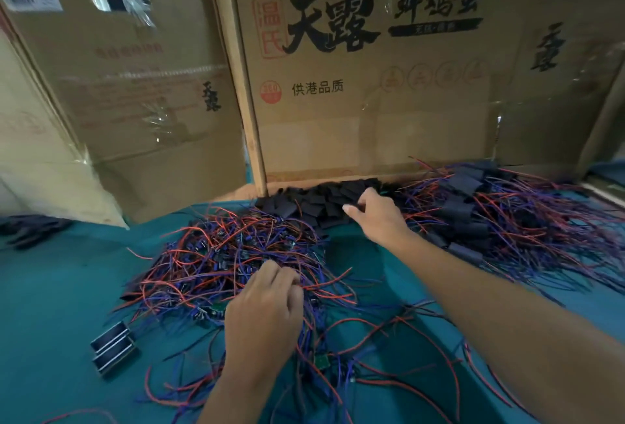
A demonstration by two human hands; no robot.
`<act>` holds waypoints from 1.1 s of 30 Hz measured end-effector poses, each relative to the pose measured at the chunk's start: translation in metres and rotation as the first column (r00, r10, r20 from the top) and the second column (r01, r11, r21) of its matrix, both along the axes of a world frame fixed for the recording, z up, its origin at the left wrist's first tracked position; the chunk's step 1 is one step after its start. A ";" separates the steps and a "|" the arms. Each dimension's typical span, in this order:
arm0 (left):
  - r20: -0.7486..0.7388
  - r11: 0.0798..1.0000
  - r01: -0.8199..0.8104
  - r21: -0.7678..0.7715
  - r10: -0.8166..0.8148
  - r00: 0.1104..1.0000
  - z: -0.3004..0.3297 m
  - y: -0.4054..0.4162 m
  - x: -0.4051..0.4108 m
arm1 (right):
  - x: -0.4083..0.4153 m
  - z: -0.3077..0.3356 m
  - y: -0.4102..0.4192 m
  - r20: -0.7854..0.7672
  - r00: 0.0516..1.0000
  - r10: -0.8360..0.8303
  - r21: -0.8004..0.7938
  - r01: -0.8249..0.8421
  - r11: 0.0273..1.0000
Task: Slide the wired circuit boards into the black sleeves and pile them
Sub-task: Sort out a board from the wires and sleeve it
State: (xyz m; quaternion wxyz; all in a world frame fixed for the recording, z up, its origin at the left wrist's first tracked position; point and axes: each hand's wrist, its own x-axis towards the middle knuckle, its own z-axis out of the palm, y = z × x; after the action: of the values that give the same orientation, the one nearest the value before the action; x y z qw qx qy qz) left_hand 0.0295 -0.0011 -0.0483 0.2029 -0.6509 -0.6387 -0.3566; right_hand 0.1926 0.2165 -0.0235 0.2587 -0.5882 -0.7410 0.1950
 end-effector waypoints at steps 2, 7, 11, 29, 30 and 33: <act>0.016 1.000 -0.015 0.010 0.015 1.000 0.002 0.000 -0.004 | 0.010 0.008 -0.034 -0.321 0.946 0.049 -0.005 -0.054 0.999; 0.002 0.951 0.104 -0.292 -0.108 0.994 0.017 -0.002 -0.013 | 0.051 0.005 -0.117 -0.654 0.739 0.161 -0.011 -0.223 0.975; -0.040 0.750 0.242 -0.615 -0.336 0.941 0.029 -0.013 -0.004 | 0.075 -0.027 -0.162 -0.728 0.666 0.164 -0.034 -0.273 0.961; 0.084 0.870 -0.123 -0.478 0.184 0.979 0.001 0.006 -0.056 | 0.065 -0.055 -0.176 -0.613 0.766 0.194 0.007 -0.240 0.971; 0.079 0.850 -0.119 -0.513 0.184 0.980 0.002 0.006 -0.057 | 0.065 -0.056 -0.176 -0.611 0.768 0.190 0.003 -0.238 0.971; -0.035 0.785 -0.189 -0.590 0.209 0.977 0.001 0.006 -0.054 | 0.066 -0.058 -0.177 -0.604 0.777 0.177 -0.003 -0.224 0.975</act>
State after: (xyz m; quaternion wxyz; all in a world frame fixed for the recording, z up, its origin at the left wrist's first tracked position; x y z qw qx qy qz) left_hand -0.0244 0.0049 -0.0468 0.0168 -0.6048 -0.7859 -0.1278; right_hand 0.2582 0.0398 -0.0818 0.4356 -0.4232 -0.6713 0.4248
